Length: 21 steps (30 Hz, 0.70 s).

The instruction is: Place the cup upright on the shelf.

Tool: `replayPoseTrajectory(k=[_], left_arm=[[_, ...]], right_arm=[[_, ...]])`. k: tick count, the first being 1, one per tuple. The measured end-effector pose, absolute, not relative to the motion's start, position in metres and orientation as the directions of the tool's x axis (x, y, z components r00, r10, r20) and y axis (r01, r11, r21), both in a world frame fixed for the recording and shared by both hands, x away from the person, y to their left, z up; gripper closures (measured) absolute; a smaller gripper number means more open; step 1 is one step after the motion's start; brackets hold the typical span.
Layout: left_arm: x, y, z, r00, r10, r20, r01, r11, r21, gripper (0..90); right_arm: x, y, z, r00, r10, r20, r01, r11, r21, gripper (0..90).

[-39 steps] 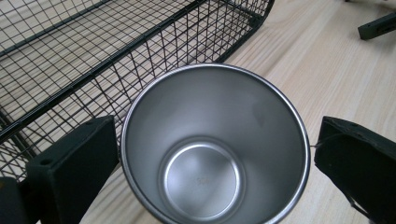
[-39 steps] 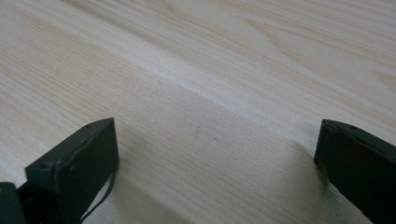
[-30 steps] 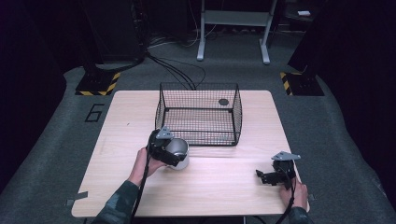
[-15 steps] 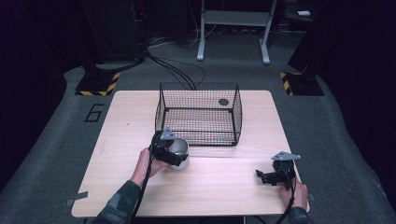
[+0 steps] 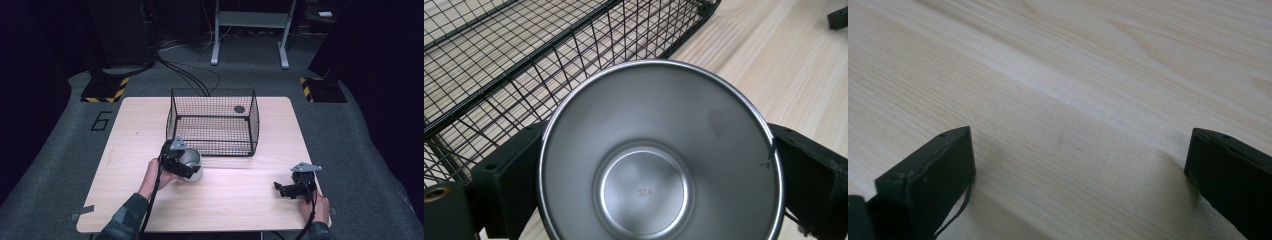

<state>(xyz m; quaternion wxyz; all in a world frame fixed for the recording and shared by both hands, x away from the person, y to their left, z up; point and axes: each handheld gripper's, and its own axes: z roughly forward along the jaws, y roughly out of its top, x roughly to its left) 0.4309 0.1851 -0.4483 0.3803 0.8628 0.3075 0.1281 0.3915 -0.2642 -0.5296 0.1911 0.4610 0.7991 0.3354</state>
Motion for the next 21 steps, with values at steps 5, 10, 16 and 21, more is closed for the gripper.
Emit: replayPoseTrajectory(k=[5,10,16,21], left_arm=[[0.426,0.187,-0.444,0.783,0.622,-0.002,0.419,-0.525,0.74,6.1],[0.422,0.191,-0.438,0.788,0.615,0.001,0.415,-0.532,0.738,6.1],[0.418,0.196,-0.428,0.792,0.611,0.003,0.406,-0.529,0.745,6.0],[0.415,0.198,-0.419,0.797,0.605,0.005,0.398,-0.53,0.749,6.0]], right_arm=[[0.392,-0.264,-0.53,-0.502,0.865,0.004,0.608,0.35,0.712,0.0],[0.392,-0.264,-0.53,-0.502,0.865,0.004,0.608,0.35,0.712,0.0],[0.392,-0.264,-0.53,-0.502,0.865,0.004,0.608,0.35,0.712,0.0],[0.391,-0.264,-0.53,-0.502,0.865,0.004,0.609,0.35,0.712,0.0]])
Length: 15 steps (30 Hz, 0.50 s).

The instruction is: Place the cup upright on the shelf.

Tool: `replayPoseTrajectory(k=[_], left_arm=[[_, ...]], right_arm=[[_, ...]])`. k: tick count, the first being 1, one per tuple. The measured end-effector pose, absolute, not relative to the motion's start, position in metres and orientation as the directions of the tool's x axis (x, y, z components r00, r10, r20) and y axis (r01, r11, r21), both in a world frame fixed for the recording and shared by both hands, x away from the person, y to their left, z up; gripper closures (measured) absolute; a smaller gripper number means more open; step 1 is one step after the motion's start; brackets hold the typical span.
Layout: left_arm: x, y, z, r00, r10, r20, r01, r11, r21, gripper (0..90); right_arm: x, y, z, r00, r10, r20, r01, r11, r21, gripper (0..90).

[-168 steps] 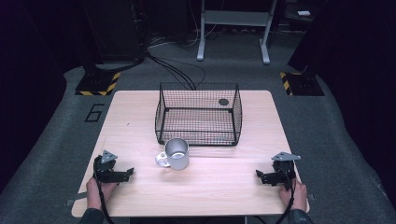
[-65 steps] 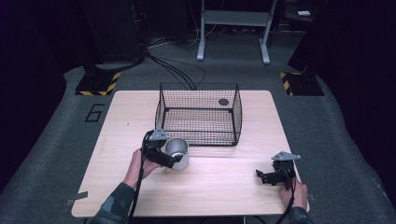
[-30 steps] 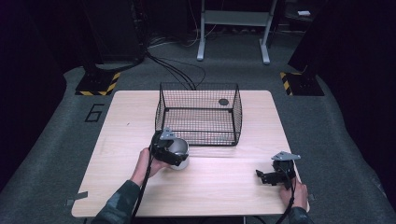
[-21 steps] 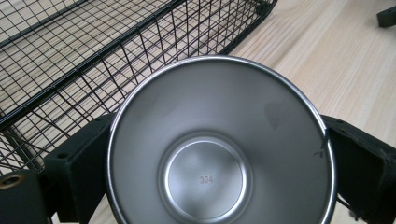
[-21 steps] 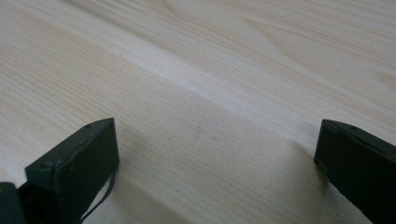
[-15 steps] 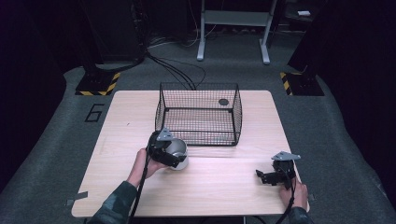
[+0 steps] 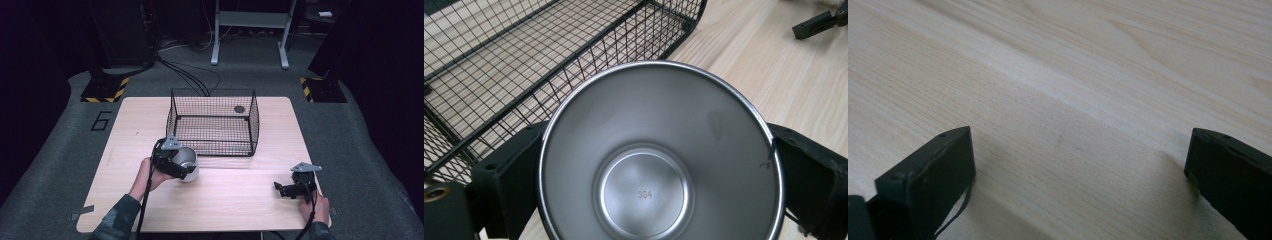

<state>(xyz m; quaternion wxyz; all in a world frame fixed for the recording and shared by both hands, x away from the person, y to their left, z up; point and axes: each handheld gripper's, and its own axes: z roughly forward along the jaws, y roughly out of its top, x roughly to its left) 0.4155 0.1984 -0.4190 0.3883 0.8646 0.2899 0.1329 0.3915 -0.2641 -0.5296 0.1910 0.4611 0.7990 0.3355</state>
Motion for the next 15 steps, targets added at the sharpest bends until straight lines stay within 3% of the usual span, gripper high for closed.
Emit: replayPoseTrajectory(k=[15], left_arm=[[0.411,0.198,-0.394,0.816,0.577,-0.014,0.376,-0.512,0.772,6.0]], right_arm=[[0.392,-0.264,-0.53,-0.502,0.865,0.004,0.609,0.35,0.712,0.0]])
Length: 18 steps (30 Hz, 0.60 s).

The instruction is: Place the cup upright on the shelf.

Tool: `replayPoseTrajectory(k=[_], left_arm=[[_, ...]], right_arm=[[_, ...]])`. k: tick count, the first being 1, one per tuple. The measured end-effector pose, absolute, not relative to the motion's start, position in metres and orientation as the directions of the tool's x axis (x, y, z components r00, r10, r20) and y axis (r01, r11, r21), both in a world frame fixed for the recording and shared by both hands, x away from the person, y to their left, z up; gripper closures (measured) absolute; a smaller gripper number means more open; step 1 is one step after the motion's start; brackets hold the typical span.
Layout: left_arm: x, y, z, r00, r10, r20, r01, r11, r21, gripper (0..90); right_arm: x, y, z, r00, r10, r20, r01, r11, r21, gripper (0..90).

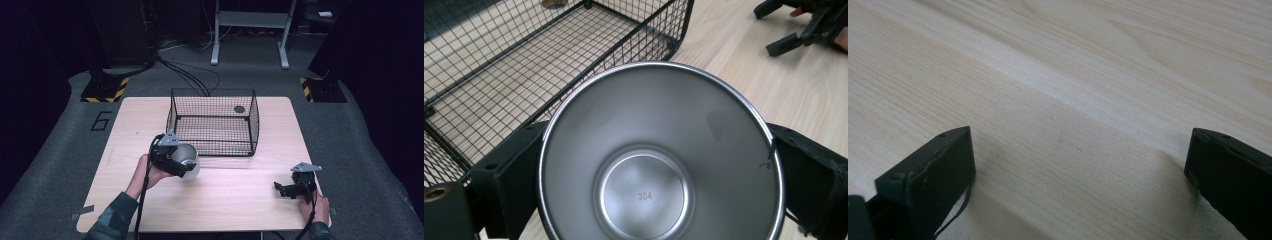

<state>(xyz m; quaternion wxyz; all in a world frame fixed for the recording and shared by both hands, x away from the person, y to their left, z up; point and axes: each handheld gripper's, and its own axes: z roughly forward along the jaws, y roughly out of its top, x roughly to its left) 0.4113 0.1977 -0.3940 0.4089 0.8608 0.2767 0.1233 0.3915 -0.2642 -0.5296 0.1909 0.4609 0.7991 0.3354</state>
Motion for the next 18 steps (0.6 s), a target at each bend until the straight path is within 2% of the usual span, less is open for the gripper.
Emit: replayPoseTrajectory(k=[18], left_arm=[[0.418,0.18,-0.352,0.857,0.516,-0.008,0.32,-0.52,0.792,6.0]], right_arm=[[0.391,-0.264,-0.53,-0.502,0.865,0.004,0.609,0.35,0.712,0.0]])
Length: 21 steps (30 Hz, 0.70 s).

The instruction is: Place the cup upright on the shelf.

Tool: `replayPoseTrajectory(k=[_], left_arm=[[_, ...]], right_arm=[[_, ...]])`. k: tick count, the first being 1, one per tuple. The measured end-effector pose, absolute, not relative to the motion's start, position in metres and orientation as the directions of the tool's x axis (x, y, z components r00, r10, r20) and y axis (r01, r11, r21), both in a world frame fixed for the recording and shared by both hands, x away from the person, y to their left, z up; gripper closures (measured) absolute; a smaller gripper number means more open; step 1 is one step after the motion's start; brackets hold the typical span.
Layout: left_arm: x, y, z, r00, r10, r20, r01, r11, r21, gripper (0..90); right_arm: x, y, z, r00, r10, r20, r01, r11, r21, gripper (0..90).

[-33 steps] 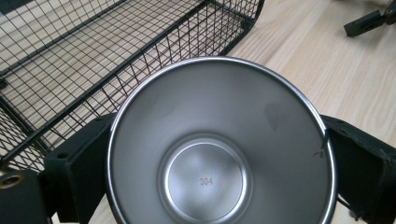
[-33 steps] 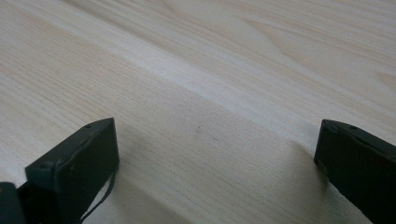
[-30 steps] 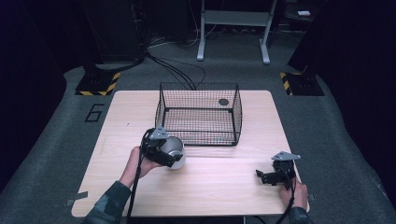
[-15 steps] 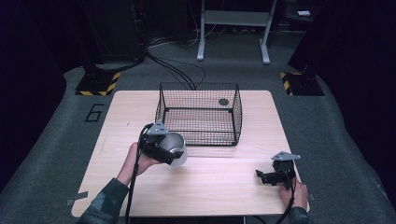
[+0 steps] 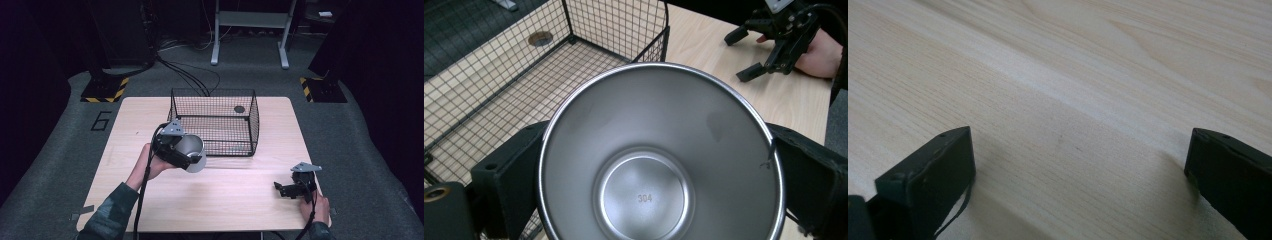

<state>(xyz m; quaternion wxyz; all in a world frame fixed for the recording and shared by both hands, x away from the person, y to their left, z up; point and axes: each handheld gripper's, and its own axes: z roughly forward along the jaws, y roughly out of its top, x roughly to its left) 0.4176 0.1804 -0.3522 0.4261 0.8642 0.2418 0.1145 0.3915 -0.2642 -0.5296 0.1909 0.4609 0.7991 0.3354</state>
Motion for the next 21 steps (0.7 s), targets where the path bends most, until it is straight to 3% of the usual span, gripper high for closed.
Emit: replayPoseTrajectory(k=[21], left_arm=[[0.455,0.159,-0.309,0.866,0.5,0.005,0.281,-0.495,0.822,6.1]], right_arm=[[0.392,-0.264,-0.53,-0.502,0.865,0.004,0.609,0.35,0.712,0.0]])
